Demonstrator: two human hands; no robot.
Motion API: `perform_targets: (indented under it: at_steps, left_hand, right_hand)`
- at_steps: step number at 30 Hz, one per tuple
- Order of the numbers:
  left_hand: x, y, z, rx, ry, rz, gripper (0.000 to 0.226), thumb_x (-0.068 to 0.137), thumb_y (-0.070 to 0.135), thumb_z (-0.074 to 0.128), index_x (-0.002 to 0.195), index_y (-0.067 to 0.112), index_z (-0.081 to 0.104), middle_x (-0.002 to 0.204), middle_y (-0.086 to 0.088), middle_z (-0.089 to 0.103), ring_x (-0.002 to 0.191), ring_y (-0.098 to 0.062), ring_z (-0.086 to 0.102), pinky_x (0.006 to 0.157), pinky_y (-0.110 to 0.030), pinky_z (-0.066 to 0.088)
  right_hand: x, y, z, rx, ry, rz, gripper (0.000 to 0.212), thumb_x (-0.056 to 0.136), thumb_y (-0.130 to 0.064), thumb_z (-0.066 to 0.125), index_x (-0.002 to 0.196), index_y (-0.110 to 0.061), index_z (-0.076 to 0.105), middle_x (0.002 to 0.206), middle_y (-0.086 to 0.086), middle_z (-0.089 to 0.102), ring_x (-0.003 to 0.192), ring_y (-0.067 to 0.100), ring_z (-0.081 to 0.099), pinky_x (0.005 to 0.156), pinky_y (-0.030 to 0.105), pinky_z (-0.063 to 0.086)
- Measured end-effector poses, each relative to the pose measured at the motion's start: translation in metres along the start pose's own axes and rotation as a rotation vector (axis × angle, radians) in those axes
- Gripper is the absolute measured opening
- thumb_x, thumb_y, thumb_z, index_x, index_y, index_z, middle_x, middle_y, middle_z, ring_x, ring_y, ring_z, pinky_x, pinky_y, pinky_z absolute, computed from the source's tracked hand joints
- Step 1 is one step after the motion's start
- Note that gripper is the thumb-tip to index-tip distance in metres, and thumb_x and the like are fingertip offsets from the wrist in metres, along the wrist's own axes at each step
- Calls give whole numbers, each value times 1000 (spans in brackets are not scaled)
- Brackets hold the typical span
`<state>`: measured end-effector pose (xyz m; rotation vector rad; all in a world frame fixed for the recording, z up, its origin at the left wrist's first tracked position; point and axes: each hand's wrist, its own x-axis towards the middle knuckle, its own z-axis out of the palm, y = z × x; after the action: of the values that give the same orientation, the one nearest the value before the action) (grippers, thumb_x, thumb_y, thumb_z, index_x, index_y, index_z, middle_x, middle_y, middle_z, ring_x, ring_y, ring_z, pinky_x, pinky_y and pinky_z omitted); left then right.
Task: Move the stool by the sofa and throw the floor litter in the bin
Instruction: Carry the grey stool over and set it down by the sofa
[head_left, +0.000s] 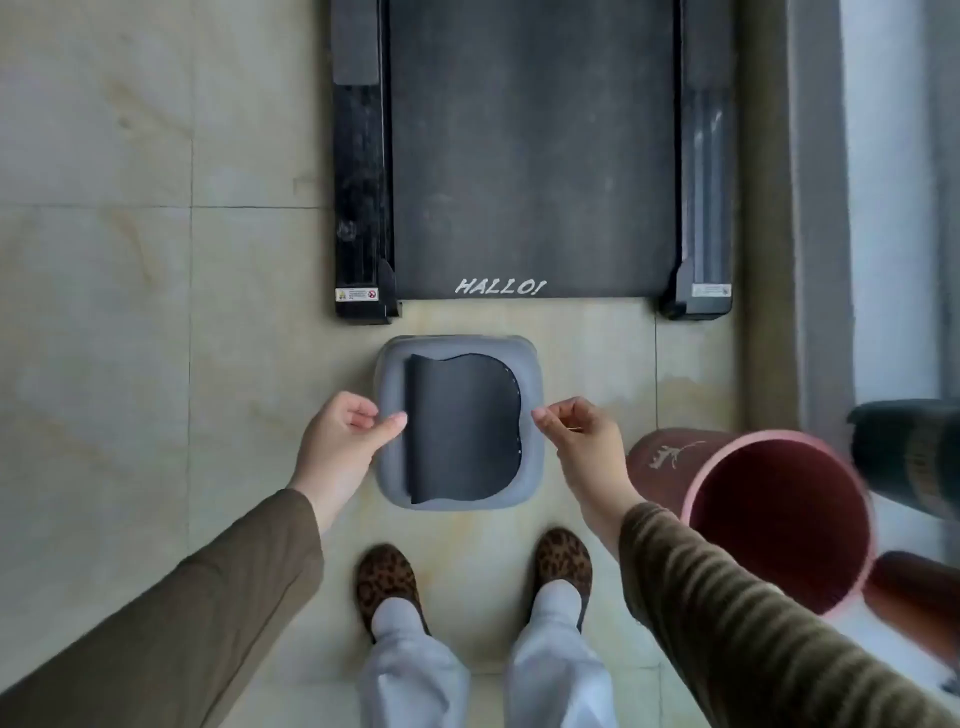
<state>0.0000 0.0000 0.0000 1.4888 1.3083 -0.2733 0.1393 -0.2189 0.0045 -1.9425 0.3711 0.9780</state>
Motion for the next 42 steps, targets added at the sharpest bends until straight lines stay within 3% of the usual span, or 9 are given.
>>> perform_targets:
  at_steps: [4,7,9,12,19,23,28,37,42]
  left_hand:
    - [24,-27,6,133,-56,-56,98,76,44,88,156,21,36,158,-6,41,144,-21,43,113,-35,38]
    - [37,-43,13,77,-194,-107,123,71,52,90,166,30,14,168,5,30,152,-15,37,120,-36,34]
    - [43,-48,16,-20,-262,-110,111,75,44,89,163,29,22,156,11,47,135,-6,53,110,-27,43]
    - [47,-55,20,-105,-308,-71,75,83,31,85,145,34,43,138,12,64,120,-2,64,101,-28,50]
    - [26,-60,4,-157,-282,-77,80,81,32,87,148,24,46,137,6,65,120,-11,67,108,-38,51]
    - [-8,-53,-23,-217,-262,-76,69,82,31,86,142,27,52,133,7,69,117,-10,69,105,-37,53]
    - [-49,-34,-73,-279,-203,-35,36,85,23,83,109,37,58,113,16,71,91,10,72,80,-18,53]
    - [-85,-23,-194,-376,-119,-19,75,58,52,89,125,34,61,120,8,77,110,-8,74,100,-37,55]
    - [-85,-24,-254,-426,-98,-1,69,62,49,89,124,37,60,120,9,77,109,-7,74,97,-34,55]
  right_hand:
    - [20,29,7,-76,-58,89,59,86,-43,75,136,-19,55,135,2,57,121,20,56,89,29,41]
    - [36,48,10,-58,-183,139,90,85,-43,77,159,-24,29,157,0,39,145,18,37,98,29,35]
    - [45,54,12,0,-277,159,97,82,-44,80,160,-32,24,159,-6,37,148,14,33,101,28,35]
    - [55,64,14,51,-359,108,81,78,-39,84,148,-40,43,143,-7,59,133,13,55,99,29,50]
    - [31,50,16,98,-339,86,71,81,-24,83,142,-37,50,128,1,66,112,12,66,75,17,54]
    - [-2,27,21,90,-331,68,82,81,-22,83,151,-33,41,131,1,65,116,14,65,81,23,53]
    - [-49,-15,39,74,-364,13,69,85,-15,79,145,-30,49,130,8,66,120,23,65,85,27,56]
    - [-121,-98,115,-22,-439,-80,74,72,-31,85,139,-38,54,123,3,71,111,18,69,84,28,53]
    - [-142,-135,164,-37,-475,-112,68,81,-20,82,141,-35,53,124,3,71,108,14,71,84,27,53]
